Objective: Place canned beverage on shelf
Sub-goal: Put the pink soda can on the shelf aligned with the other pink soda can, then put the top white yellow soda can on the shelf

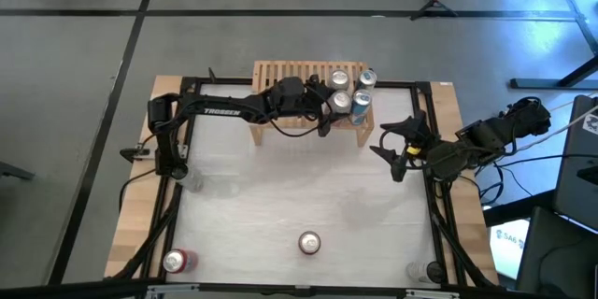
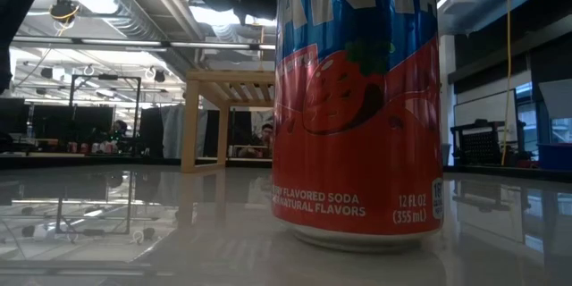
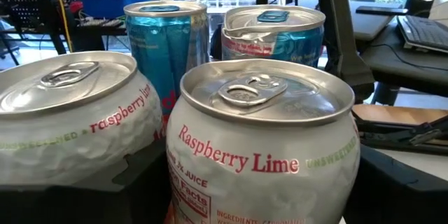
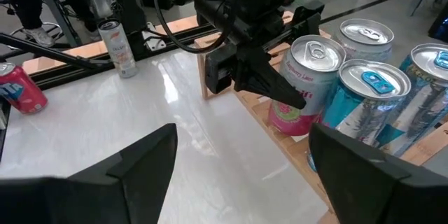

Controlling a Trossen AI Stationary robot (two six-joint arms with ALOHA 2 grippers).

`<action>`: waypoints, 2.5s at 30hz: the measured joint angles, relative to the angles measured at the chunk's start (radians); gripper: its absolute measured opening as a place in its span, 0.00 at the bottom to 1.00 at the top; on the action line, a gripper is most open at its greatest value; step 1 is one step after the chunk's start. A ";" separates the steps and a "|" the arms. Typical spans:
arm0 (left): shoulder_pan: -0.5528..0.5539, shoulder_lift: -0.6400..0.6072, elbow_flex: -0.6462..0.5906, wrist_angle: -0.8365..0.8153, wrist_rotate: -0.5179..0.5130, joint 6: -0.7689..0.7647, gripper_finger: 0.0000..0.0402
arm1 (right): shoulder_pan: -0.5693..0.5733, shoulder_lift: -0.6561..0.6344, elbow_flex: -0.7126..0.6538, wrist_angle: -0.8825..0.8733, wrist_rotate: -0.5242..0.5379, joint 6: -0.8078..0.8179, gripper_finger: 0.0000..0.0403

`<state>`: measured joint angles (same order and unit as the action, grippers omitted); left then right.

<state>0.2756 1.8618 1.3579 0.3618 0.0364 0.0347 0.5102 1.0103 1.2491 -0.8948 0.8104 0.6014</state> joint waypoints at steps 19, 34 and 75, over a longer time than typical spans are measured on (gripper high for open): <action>-0.002 0.000 0.000 -0.011 -0.019 -0.001 0.83 | 0.000 0.000 0.000 0.003 -0.018 0.004 0.78; -0.003 -0.035 0.000 0.027 -0.029 0.002 0.88 | 0.000 0.000 0.000 0.007 -0.018 0.004 0.78; -0.578 -0.774 -0.001 -1.675 -0.227 -1.025 0.89 | 0.000 0.027 0.000 0.187 -0.201 -0.004 0.78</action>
<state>-0.3027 1.0875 1.3571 -1.3135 -0.1904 -0.9904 0.5102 1.0377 1.2488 -0.7075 0.6098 0.5971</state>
